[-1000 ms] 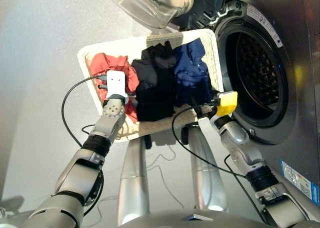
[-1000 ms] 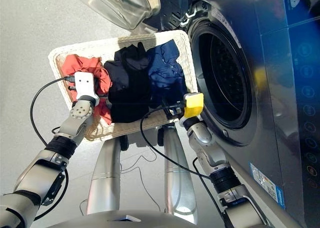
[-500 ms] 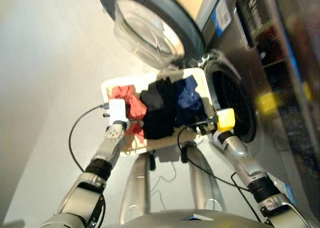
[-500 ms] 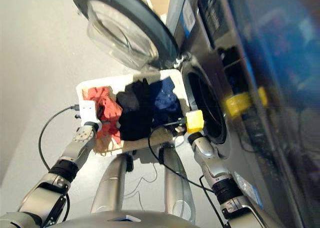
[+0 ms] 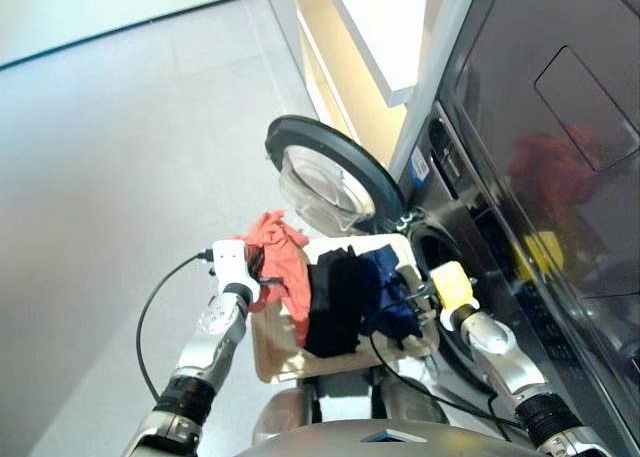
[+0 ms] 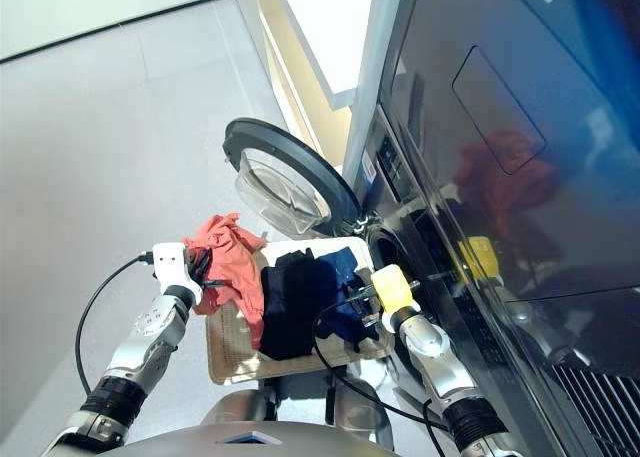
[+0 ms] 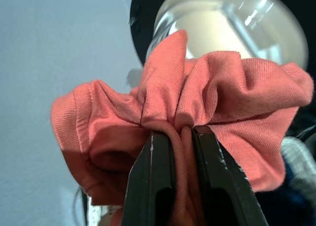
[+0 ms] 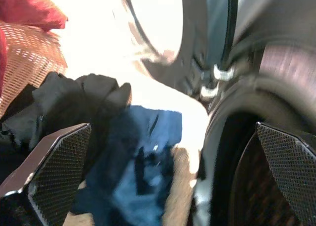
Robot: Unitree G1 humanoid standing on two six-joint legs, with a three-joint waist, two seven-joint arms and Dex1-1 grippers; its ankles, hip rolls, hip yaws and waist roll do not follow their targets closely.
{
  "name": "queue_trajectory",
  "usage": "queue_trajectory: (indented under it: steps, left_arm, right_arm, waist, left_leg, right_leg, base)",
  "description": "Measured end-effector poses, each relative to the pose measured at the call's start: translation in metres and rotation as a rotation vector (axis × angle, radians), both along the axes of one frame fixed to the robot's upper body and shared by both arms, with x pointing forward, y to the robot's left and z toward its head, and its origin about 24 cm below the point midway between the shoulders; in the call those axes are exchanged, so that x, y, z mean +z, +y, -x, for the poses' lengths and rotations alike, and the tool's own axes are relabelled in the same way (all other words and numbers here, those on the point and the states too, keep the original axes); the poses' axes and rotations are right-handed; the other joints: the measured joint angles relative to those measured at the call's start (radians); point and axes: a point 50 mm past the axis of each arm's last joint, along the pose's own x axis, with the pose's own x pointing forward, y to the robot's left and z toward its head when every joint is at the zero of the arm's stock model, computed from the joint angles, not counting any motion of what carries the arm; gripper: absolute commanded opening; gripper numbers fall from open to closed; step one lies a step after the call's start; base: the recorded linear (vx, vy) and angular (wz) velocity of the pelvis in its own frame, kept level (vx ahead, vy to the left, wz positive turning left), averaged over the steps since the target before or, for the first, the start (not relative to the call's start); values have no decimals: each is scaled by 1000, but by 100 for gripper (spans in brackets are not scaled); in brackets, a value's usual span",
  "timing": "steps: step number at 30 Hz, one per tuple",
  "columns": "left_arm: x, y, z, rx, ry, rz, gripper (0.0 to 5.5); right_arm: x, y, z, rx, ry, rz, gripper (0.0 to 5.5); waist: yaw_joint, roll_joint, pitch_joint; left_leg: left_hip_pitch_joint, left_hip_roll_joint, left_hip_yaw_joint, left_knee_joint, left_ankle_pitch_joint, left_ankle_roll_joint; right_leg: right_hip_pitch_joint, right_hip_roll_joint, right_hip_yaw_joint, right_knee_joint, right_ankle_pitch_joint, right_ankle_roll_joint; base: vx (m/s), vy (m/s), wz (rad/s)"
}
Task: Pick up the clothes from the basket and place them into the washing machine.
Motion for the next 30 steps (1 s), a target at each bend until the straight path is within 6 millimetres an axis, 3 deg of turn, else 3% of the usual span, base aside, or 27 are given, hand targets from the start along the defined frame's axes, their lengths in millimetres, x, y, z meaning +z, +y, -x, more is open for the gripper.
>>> queue_trajectory:
  steps: [5, 10, 18, 30]
  left_arm:
    - [17, -15, 1, -83, -64, 92, 0]
    - [26, -37, 3, -191, -85, 145, 0]
    - [30, -53, 2, -232, -86, 201, 0]
    - [56, -82, -12, -343, -174, 230, 0]
  right_arm:
    - [26, 7, -13, 155, -107, 120, 550]
    - [37, 19, -19, 259, -153, 161, 550]
    - [32, 43, -13, 418, -114, 143, 550]
    - [38, 67, -17, 549, -120, 125, 550]
  waist:
    - [3, -1, -18]
    - [5, -1, -43]
    - [4, -1, -63]
    - [1, 8, -77]
  left_leg:
    - [41, 1, -2, -1, 0, -1]
    - [61, 2, -4, -3, -1, -1]
    - [87, 2, -8, -1, 0, -1]
    - [101, 2, -25, -1, 0, -2]
  right_leg:
    - [45, 0, -6, 0, -4, 6]
    - [68, 1, -7, 0, -7, 3]
    - [94, 1, -12, 0, -7, 3]
    - [113, 1, -24, 0, -9, 1]
  base:
    - [0, 0, 0]
    - [0, 0, 0]
    - [0, 0, 0]
    - [0, 0, 0]
